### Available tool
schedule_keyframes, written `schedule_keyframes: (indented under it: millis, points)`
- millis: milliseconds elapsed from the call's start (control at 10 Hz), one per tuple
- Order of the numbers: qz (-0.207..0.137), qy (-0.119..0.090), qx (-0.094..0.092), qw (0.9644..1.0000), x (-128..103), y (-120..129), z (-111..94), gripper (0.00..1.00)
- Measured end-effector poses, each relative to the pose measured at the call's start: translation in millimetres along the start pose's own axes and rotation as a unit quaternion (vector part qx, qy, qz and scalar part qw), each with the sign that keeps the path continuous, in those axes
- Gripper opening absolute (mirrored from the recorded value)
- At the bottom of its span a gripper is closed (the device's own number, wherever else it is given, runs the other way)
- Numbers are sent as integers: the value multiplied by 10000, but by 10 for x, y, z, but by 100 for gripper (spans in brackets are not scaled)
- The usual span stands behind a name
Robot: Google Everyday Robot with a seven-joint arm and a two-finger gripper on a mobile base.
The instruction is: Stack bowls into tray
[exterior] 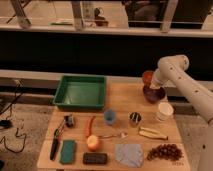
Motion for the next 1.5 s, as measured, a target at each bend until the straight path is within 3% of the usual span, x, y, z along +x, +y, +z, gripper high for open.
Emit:
schedule_keyframes:
  millis: [400, 900, 1100, 1500]
  points:
    - [228, -74, -201, 9995, 61, 89, 106, 11]
    - [650, -522, -538, 9951, -5, 191, 162, 11]
    - [853, -674, -533, 9926, 36, 165, 108, 11]
    - [1106, -769, -446, 9899, 191, 118, 11, 11]
